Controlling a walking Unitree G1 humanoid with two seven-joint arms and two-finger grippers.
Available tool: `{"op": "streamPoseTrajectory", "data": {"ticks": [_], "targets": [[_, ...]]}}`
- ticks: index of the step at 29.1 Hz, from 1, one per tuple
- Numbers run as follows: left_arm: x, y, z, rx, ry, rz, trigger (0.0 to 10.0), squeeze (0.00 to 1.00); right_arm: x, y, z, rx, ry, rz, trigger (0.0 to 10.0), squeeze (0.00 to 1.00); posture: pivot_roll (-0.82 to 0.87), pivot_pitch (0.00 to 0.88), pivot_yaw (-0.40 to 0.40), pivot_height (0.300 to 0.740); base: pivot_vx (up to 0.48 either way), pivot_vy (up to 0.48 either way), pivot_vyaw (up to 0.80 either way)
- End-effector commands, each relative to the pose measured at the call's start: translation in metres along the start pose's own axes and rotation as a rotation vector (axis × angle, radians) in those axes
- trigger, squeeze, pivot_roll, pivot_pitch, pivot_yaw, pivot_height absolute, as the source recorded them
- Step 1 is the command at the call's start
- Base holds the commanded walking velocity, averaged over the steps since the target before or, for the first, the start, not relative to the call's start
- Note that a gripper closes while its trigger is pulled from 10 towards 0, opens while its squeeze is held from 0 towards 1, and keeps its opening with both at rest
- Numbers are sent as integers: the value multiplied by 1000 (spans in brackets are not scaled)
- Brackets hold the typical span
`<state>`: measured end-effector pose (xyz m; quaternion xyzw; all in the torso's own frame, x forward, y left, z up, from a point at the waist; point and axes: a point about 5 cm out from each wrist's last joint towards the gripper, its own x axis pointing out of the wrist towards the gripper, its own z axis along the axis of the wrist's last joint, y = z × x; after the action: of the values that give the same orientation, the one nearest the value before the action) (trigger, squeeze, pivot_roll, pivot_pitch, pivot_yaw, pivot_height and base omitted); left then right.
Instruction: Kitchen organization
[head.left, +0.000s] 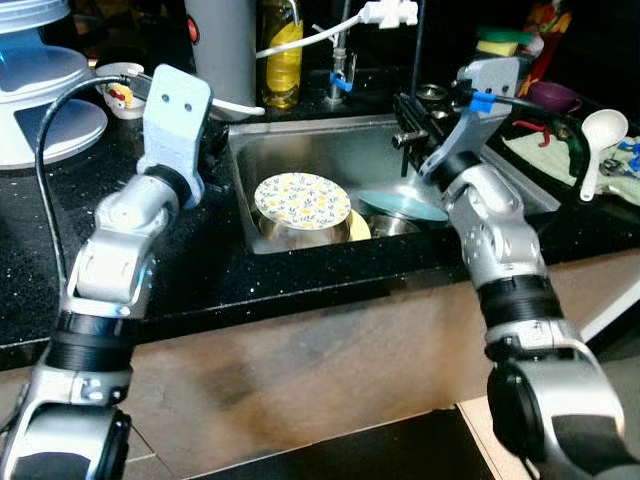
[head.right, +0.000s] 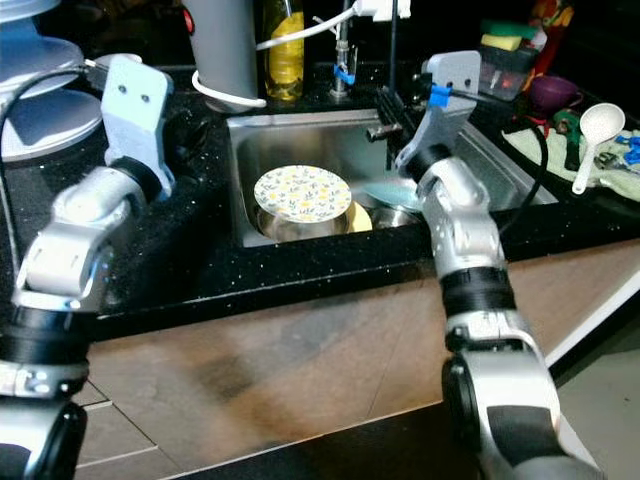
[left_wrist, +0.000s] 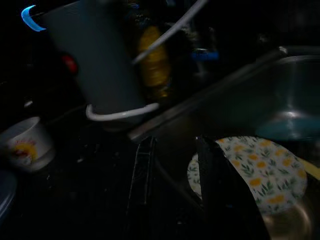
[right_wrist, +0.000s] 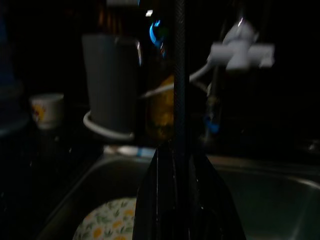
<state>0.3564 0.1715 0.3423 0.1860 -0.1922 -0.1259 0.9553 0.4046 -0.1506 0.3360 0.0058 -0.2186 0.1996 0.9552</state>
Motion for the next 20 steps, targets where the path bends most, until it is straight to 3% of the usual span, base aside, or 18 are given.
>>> {"op": "streamPoseTrajectory", "data": {"ticks": [1,7,12,15,20], "targets": [[1,-2,-1,27,30,-72,10000,0,3,1,-7,-5,44,19,10000,0,-42,204,-72,740,0,0,0],[-6,-5,1,52,42,-269,10000,0,7,3,-20,28,84,-19,10000,0,-31,217,-80,740,0,0,0],[-14,-13,5,24,37,-422,10000,0,8,22,-44,25,174,22,10000,0,-16,228,-85,740,0,0,0],[-24,-26,5,-37,45,-554,10000,0,10,42,-58,-27,243,98,10000,0,-11,231,-89,740,0,0,0],[-33,-41,2,-83,68,-667,10000,0,13,51,-60,-69,257,131,10000,0,-12,232,-95,740,0,0,0]]}}
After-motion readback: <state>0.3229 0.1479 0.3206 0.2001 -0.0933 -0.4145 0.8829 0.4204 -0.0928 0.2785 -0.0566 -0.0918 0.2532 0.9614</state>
